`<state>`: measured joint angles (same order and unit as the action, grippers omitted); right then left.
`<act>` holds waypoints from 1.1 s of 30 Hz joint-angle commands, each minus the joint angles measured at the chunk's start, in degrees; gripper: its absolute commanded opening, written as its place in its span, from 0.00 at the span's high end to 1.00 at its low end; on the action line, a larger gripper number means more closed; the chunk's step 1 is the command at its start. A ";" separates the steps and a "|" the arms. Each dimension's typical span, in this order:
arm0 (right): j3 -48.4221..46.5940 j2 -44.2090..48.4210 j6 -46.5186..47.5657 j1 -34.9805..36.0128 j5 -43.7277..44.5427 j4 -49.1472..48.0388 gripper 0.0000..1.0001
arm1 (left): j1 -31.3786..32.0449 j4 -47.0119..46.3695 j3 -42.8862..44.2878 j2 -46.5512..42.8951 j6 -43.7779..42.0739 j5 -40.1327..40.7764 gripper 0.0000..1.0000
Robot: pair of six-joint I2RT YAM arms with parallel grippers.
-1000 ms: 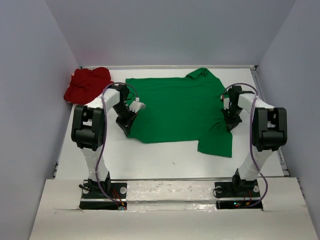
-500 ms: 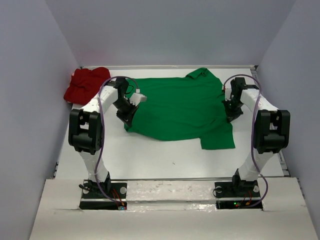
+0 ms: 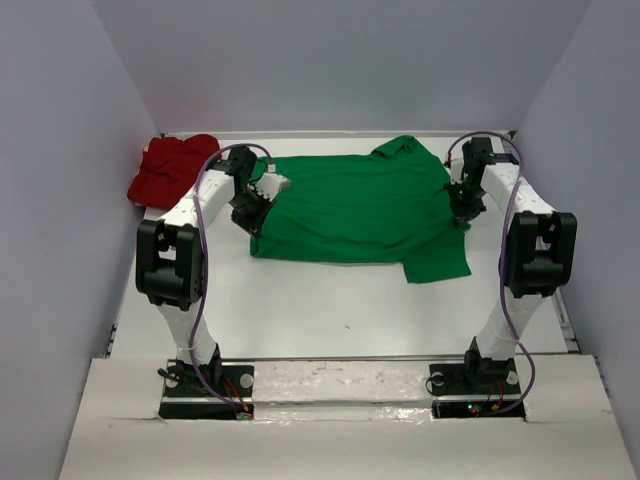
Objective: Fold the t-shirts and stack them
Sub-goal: Fold the flattened tshirt in 1/3 of the way
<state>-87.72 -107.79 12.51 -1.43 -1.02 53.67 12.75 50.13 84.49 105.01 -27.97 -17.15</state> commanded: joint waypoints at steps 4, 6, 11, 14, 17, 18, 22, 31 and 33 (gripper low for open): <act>-4.39 -3.13 0.93 -0.06 0.58 2.93 1.00 | 0.25 -2.93 2.70 -3.06 1.95 3.87 1.00; -3.95 -3.39 1.28 -0.06 -0.03 3.46 1.00 | 0.25 -2.67 3.05 -2.71 1.78 3.96 1.00; -0.61 -2.43 2.60 -0.06 -0.39 3.20 1.00 | 0.25 -3.28 3.40 -2.79 1.69 4.93 1.00; 0.19 -1.90 2.78 -0.06 0.75 2.14 1.00 | 0.25 -4.07 4.28 -2.79 2.04 6.07 1.00; -1.22 -1.55 2.52 -0.06 -0.82 3.19 1.00 | 0.25 -5.30 4.46 -3.50 2.83 6.16 1.00; -1.66 -1.98 2.52 -0.06 -1.87 4.85 1.00 | 0.25 -5.57 4.54 -3.76 3.18 6.16 1.00; -3.33 -2.95 2.95 -0.06 -2.41 7.32 0.80 | 0.25 -6.35 3.93 -3.94 3.27 7.83 1.00; 1.50 1.79 4.36 -0.06 -0.31 9.17 0.48 | 0.25 -7.85 2.61 -4.55 3.01 8.53 1.00; 2.55 2.32 4.89 -0.06 0.49 9.09 0.48 | 0.25 -8.03 2.61 -4.38 3.18 8.45 1.00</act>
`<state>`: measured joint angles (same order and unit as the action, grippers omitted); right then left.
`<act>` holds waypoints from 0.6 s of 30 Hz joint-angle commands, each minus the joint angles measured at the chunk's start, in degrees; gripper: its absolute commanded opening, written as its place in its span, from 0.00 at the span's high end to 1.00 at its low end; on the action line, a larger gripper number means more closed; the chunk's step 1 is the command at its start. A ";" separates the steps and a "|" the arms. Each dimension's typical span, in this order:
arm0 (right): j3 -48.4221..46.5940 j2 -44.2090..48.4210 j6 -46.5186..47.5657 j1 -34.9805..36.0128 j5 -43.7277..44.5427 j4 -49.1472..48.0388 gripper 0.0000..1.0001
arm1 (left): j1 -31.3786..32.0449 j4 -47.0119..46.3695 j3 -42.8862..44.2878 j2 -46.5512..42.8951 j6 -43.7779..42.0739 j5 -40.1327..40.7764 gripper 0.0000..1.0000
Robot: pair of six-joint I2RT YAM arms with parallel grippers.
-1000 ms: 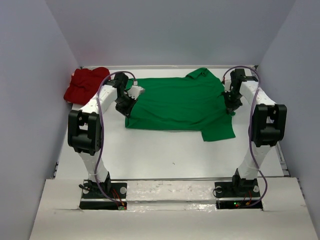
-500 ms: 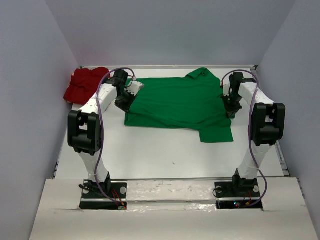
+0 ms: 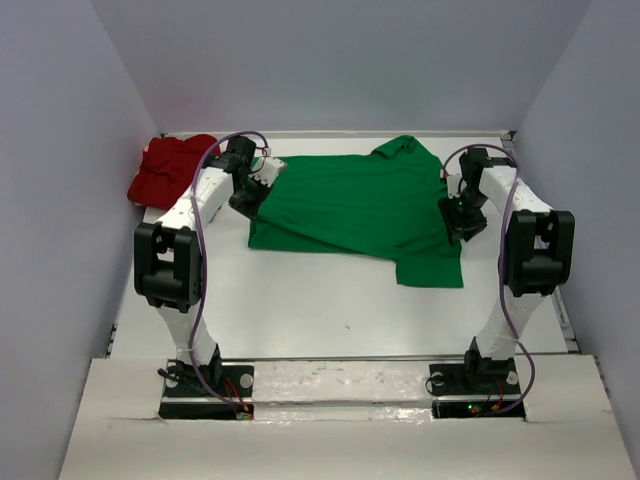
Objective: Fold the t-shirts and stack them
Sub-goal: Fold the flattened tshirt in 1/3 of the way
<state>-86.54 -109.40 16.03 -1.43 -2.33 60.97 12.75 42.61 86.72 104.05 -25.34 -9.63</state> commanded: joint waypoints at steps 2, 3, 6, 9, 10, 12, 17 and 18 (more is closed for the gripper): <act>3.04 3.94 1.28 -0.06 2.06 1.35 0.48 | 0.25 -0.95 0.21 -3.33 0.56 0.84 1.00; 3.48 3.94 1.28 -0.06 2.06 1.26 0.48 | 0.25 -1.12 0.12 -3.33 0.64 0.66 1.00; 5.42 4.29 1.19 -0.06 1.98 0.91 0.50 | 0.25 -1.21 -0.14 -3.24 0.65 0.49 1.00; 6.56 4.20 1.28 -0.06 2.06 -0.15 0.51 | 0.25 -1.74 -0.76 -3.41 0.47 0.49 1.00; 6.65 3.68 1.28 -0.06 2.06 -0.41 0.52 | 0.25 -1.74 -0.76 -3.42 0.47 0.49 1.00; 6.39 3.06 1.11 -0.06 1.89 -0.50 0.54 | 0.25 -1.65 -0.93 -3.24 0.47 0.40 1.00; 4.81 0.78 1.02 -0.06 1.89 -1.03 0.57 | 0.25 -1.83 -1.72 -3.68 0.03 0.49 1.00; 4.46 0.51 1.11 -0.06 2.06 -1.29 0.57 | 0.25 -1.83 -1.90 -3.77 0.03 0.57 1.00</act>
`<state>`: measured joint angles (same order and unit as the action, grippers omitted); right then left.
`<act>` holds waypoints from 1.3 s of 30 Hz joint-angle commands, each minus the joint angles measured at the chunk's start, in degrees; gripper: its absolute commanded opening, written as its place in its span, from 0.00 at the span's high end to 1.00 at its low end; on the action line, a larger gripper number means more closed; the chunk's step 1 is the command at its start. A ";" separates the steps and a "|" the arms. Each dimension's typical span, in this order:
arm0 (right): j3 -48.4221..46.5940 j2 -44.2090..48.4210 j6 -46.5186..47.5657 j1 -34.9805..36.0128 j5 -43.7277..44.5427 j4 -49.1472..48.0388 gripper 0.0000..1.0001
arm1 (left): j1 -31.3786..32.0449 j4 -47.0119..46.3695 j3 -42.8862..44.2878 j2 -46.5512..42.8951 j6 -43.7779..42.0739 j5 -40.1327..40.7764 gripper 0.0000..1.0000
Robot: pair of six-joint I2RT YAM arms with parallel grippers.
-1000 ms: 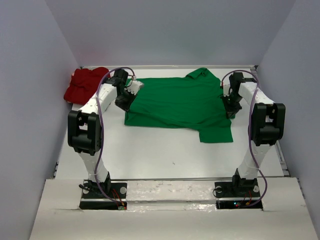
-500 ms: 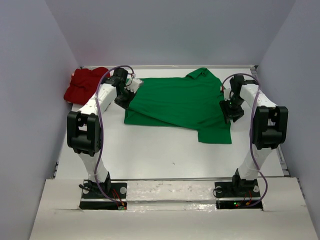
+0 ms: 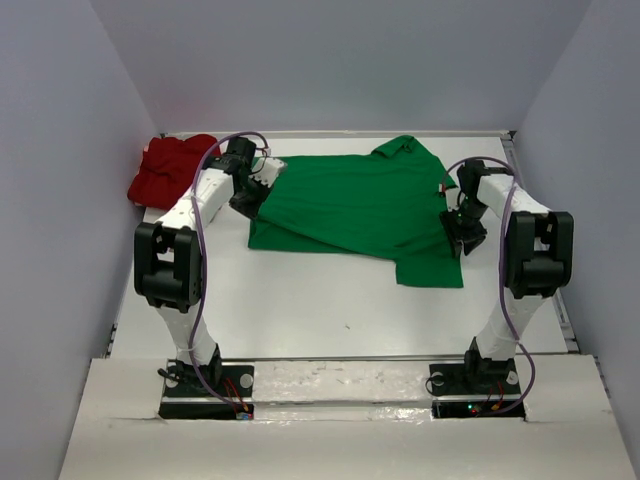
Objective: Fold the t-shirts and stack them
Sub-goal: Fold the flattened tshirt in 1/3 of the way
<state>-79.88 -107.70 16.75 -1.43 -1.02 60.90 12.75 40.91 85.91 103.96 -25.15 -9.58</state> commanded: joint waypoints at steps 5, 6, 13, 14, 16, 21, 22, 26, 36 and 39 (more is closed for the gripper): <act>-4.58 -3.39 0.65 -0.06 0.75 -2.02 0.57 | 0.25 -0.56 -1.80 -3.77 -0.08 0.36 1.00; -5.02 -4.18 0.65 -0.06 0.75 -2.02 0.57 | 0.25 -0.56 -1.97 -3.68 0.01 0.36 1.00; -6.70 -5.59 0.12 -0.06 3.04 -1.75 1.00 | 0.25 -1.00 -1.97 -4.21 0.01 1.32 1.00; -6.52 -5.33 0.12 -0.06 3.30 -1.67 1.00 | 0.25 -1.00 -1.97 -4.38 0.01 1.41 1.00; -5.64 -3.67 0.21 -0.06 4.35 -1.49 1.00 | 0.17 -0.92 -1.80 -4.29 0.01 1.59 1.00; -4.41 0.38 0.47 -0.06 4.18 0.53 1.00 | 0.25 -0.56 -0.66 -3.77 0.10 1.50 1.00; -3.80 1.26 0.47 -0.06 4.88 0.53 1.00 | 0.25 -0.39 -0.39 -3.68 0.01 1.41 1.00; -3.18 4.86 0.65 -0.06 5.15 1.76 1.00 | 0.25 -0.04 0.92 -3.94 0.36 1.06 1.00; -3.00 13.83 1.09 -0.06 1.98 3.96 1.00 | 0.25 0.23 1.45 -5.61 0.27 1.14 1.00; -2.74 14.27 1.18 -0.06 1.46 4.75 1.00 | 0.25 0.14 1.37 -6.49 0.19 1.06 1.00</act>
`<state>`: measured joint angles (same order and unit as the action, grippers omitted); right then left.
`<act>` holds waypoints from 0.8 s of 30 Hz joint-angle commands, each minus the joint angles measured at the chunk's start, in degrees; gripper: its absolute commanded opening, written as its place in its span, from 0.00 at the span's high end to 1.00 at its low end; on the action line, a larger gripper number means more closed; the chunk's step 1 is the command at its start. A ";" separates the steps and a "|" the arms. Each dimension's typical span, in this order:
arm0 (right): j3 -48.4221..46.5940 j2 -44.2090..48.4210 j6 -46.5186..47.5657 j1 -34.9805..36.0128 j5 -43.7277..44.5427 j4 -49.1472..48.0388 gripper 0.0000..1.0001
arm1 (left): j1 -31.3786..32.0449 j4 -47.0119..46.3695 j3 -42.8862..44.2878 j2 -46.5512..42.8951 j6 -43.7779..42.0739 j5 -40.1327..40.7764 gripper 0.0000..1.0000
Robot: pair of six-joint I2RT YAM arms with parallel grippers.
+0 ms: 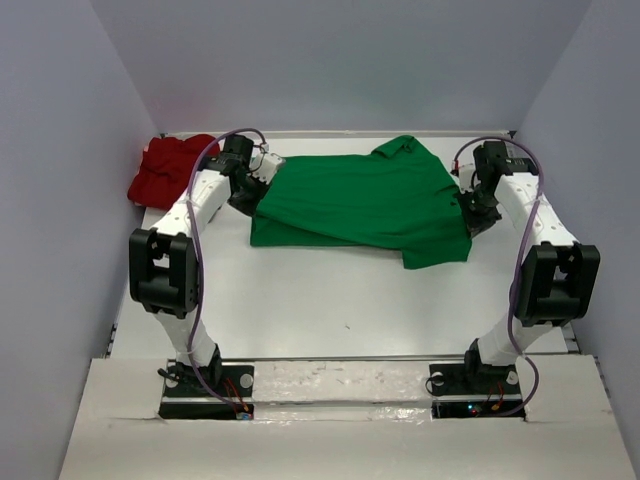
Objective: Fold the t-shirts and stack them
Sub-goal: Fold the flattened tshirt in 1/3 of the way
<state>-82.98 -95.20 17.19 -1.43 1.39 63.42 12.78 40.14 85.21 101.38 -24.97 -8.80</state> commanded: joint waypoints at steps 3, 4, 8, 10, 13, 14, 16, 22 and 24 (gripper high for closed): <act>0.36 1.42 0.74 -0.06 -0.86 2.94 1.00 | 0.23 0.64 1.80 -4.44 0.01 0.27 1.00; 0.36 1.16 0.65 -0.06 -0.95 3.55 1.00 | 0.23 0.64 1.80 -4.35 0.10 0.27 1.00; 0.80 0.10 1.09 -0.06 -3.14 4.79 0.73 | 0.23 0.73 1.28 -4.61 -0.16 0.18 1.00; 0.98 0.97 1.18 -0.06 -2.88 4.70 0.63 | 0.23 0.64 0.75 -4.88 -0.25 0.36 1.00; 1.85 2.47 1.18 -0.06 -3.23 4.96 0.53 | 0.23 0.38 0.48 -5.14 -0.25 0.36 1.00; 2.90 3.52 1.27 -0.06 -3.58 5.05 0.47 | 0.23 0.29 0.40 -5.23 -0.25 0.27 1.00; 4.75 5.80 2.31 -0.06 -1.93 3.22 0.41 | 0.23 0.20 0.40 -5.23 -0.08 0.10 1.00; 13.98 14.33 13.99 -0.06 -10.24 -2.07 0.44 | 0.23 -0.15 0.22 -5.76 0.10 0.18 1.00; 14.42 16.87 17.69 -0.06 -11.49 -1.28 0.45 | 0.23 -0.24 0.05 -6.19 0.19 0.27 1.00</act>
<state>-69.23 -83.18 25.54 -1.43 -4.93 64.29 12.78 40.05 85.21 99.42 -24.97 -8.80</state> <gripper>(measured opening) 0.556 0.014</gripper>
